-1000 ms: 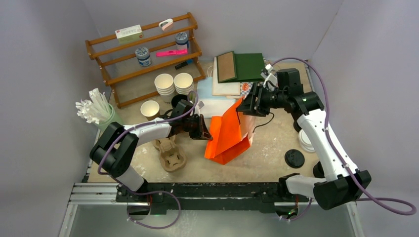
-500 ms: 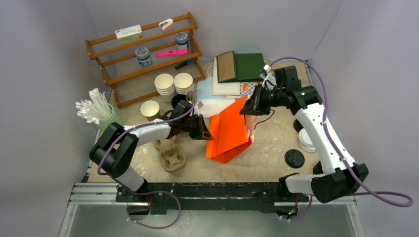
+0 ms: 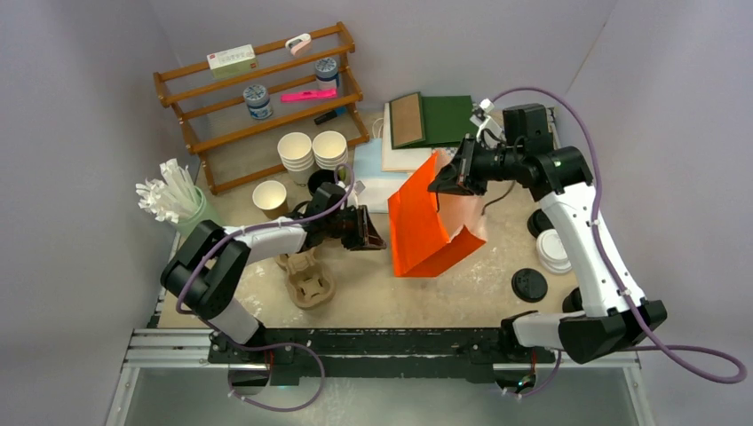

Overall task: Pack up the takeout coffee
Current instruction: Adjust the takeout bag at the center of the board, then place the takeout bag at the center of the board.

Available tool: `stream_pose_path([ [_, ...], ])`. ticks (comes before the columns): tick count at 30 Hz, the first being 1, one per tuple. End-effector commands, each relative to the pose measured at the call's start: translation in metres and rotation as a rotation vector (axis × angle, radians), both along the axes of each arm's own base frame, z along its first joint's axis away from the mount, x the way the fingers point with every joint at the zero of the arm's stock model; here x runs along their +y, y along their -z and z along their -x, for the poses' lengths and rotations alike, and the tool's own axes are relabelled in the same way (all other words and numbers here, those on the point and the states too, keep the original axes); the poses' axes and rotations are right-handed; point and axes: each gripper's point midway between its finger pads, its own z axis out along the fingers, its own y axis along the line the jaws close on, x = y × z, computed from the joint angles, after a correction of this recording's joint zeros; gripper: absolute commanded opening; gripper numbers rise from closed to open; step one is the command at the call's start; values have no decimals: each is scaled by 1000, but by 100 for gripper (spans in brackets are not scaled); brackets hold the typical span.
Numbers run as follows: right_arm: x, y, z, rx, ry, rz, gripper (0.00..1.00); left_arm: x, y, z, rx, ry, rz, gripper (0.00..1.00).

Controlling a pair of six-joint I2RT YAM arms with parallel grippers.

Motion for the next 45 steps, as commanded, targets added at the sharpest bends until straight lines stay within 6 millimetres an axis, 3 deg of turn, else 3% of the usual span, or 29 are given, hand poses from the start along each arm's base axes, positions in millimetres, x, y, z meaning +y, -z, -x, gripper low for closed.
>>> stream_pose_path([
  [1,2,-37,1,-57,-8,-53,0,6,15,0,7,-6,-37,25],
  [4,-1,-40,0,-57,4,-31,0,4,14,-2,0,0,-35,26],
  [7,-8,-29,-3,-25,34,37,0,2,6,-5,-20,12,-28,27],
  [10,-29,-8,-13,13,98,196,0,1,-15,-10,-74,13,-37,29],
  [14,-51,-2,-21,36,152,352,0,10,-28,-2,-78,5,-82,31],
  [17,-53,-8,-25,15,166,357,0,15,-31,6,-73,5,-115,31],
  [20,-51,12,-18,101,158,357,0,22,-37,11,-86,-15,-140,31],
  [25,-64,30,-27,110,196,452,0,48,-56,11,-129,-109,-229,35],
  [30,-63,47,-41,103,152,514,0,85,-80,15,-175,-222,-336,44],
  [36,-40,41,-56,41,112,452,34,138,-96,26,-178,-426,-466,58],
  [41,-16,25,-57,1,48,348,48,169,-104,37,-146,-578,-504,70],
  [45,-8,-2,-56,-40,17,320,62,192,-107,44,-121,-666,-581,72],
])
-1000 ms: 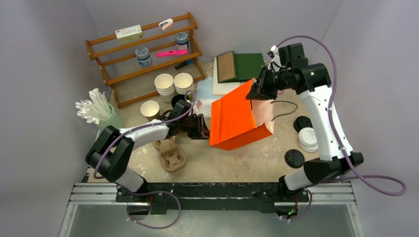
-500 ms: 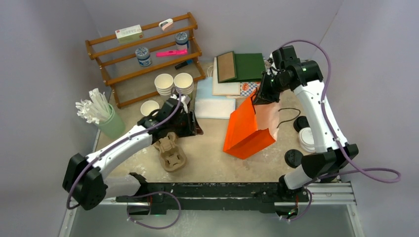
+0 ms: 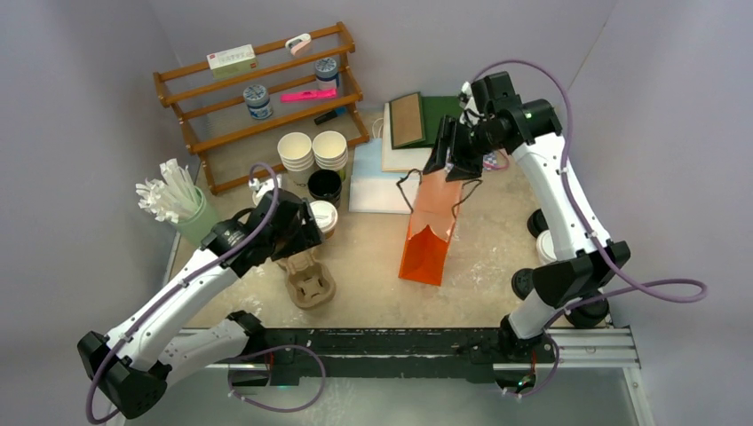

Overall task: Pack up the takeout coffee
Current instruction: Place the takeout bag at the center of the board.

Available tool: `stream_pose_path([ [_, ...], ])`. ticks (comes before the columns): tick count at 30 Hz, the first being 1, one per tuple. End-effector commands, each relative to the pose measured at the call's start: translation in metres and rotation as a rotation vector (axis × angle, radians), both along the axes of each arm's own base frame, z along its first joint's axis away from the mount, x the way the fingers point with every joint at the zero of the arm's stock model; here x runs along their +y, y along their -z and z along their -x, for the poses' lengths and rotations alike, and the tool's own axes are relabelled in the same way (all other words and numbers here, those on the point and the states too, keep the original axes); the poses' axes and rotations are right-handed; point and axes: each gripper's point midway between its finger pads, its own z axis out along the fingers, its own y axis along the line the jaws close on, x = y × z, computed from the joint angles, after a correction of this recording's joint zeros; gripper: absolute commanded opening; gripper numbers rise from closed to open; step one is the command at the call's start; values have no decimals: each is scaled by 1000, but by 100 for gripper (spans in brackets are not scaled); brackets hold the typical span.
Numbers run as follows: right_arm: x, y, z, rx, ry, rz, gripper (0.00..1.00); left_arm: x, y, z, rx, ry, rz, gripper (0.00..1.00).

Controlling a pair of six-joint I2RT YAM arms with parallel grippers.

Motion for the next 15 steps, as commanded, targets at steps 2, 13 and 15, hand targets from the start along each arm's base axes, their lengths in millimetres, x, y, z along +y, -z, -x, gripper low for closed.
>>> stream_pose_path([
  [2,12,-51,-2,-112,-56,-63,62,45,-11,9,23,-226,-110,69],
  [13,26,-104,-8,-370,-98,-213,63,57,16,30,101,-347,-72,53],
  [15,36,-119,-8,-420,-148,-278,62,53,24,32,116,-324,-58,50],
])
